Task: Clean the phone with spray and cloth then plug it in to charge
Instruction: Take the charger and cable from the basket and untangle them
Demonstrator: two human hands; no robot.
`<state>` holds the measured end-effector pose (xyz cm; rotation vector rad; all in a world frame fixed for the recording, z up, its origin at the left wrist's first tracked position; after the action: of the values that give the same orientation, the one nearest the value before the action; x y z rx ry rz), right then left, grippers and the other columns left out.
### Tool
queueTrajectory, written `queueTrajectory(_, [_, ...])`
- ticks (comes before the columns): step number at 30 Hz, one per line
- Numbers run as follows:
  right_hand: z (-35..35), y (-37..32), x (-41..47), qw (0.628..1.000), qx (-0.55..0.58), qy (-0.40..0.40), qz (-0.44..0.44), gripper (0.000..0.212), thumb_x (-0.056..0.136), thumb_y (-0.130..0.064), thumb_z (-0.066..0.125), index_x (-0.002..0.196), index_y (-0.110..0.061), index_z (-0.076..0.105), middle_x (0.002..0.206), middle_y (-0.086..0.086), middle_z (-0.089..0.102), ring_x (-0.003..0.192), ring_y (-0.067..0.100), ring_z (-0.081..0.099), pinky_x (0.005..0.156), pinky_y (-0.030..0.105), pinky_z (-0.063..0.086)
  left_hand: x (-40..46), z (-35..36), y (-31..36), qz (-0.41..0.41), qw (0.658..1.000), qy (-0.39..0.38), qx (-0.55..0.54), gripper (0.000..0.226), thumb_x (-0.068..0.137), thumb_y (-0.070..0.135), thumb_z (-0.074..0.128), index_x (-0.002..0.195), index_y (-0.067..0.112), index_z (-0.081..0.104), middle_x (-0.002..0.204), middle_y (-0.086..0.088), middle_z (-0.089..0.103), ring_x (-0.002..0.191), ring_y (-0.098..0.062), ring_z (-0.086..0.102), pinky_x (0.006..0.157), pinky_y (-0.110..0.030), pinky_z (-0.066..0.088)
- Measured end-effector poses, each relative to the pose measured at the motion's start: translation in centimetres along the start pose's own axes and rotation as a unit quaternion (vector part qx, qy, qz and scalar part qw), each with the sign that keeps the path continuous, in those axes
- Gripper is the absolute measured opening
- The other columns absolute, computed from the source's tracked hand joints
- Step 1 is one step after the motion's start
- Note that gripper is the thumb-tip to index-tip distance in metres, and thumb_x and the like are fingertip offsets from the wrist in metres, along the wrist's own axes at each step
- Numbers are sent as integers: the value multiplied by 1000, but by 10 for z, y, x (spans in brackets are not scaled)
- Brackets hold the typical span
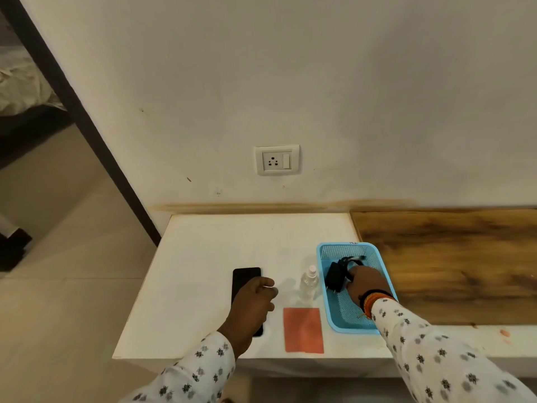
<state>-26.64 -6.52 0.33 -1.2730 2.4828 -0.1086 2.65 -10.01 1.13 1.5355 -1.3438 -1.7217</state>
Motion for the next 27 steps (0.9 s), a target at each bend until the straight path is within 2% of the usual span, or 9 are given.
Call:
queueTrajectory(4, [-1, -2, 0, 1000, 20, 12, -8, 22, 93, -16, 49, 108, -18, 65, 102, 3, 68, 91, 22, 63, 76, 27, 47, 0, 9, 6, 7, 1000, -3, -10, 16, 93, 18, 59, 107, 22, 64, 92, 1, 66, 73, -12, 61, 59, -24, 45])
queueTrajectory(8, [-24, 3, 1, 995, 69, 72, -1, 21, 96, -19, 46, 107, -19, 64, 101, 4, 69, 92, 24, 63, 77, 30, 48, 2, 18, 25, 27, 999, 4, -25, 16, 92, 19, 59, 107, 25, 65, 91, 3, 68, 76, -12, 64, 61, -24, 48])
queueTrajectory(13, [-56, 11, -2, 986, 110, 126, -9, 19, 96, -24, 47, 97, -19, 65, 73, -4, 56, 68, 18, 53, 60, 26, 39, 9, 34, 69, 75, 997, 7, -29, 17, 94, 16, 57, 107, 23, 64, 90, 4, 68, 71, -12, 63, 63, -26, 50])
queueTrajectory(17, [-90, 10, -4, 976, 130, 170, -41, 22, 96, -29, 49, 91, -18, 67, 64, -6, 55, 61, 15, 51, 50, 24, 32, 13, 49, 106, 109, 994, 2, -22, 17, 93, 15, 58, 109, 19, 63, 92, -1, 66, 72, -14, 62, 67, -30, 51])
queueTrajectory(20, [-115, 1, -10, 967, 148, 193, -77, 22, 95, -29, 49, 87, -19, 67, 65, -4, 59, 61, 16, 54, 49, 23, 33, 16, 65, 120, 98, 994, -21, -46, 19, 94, 11, 58, 113, 11, 62, 94, -4, 64, 76, -19, 61, 71, -33, 50])
queueTrajectory(24, [-142, -15, -22, 951, 198, 200, -127, 16, 94, -27, 52, 83, -25, 63, 64, -10, 57, 63, 14, 54, 52, 21, 34, 18, 85, 125, 51, 984, -59, -160, 16, 95, 3, 56, 109, 6, 62, 95, -9, 63, 78, -24, 61, 76, -34, 53])
queueTrajectory(27, [-159, -23, -32, 935, 228, 220, -156, 20, 94, -26, 53, 80, -16, 64, 66, -3, 61, 66, 18, 56, 56, 27, 41, 20, 95, 130, 50, 984, -60, -160, 20, 96, 0, 52, 113, 5, 60, 97, -9, 63, 84, -22, 60, 84, -32, 53])
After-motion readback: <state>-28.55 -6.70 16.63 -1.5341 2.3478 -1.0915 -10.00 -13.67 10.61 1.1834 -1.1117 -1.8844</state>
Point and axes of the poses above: each hand's wrist, its own x-axis towards the middle knuckle, its own z-axis out of the palm, y = z × x, the point moved 10 cm from there along x, towards the middle knuckle
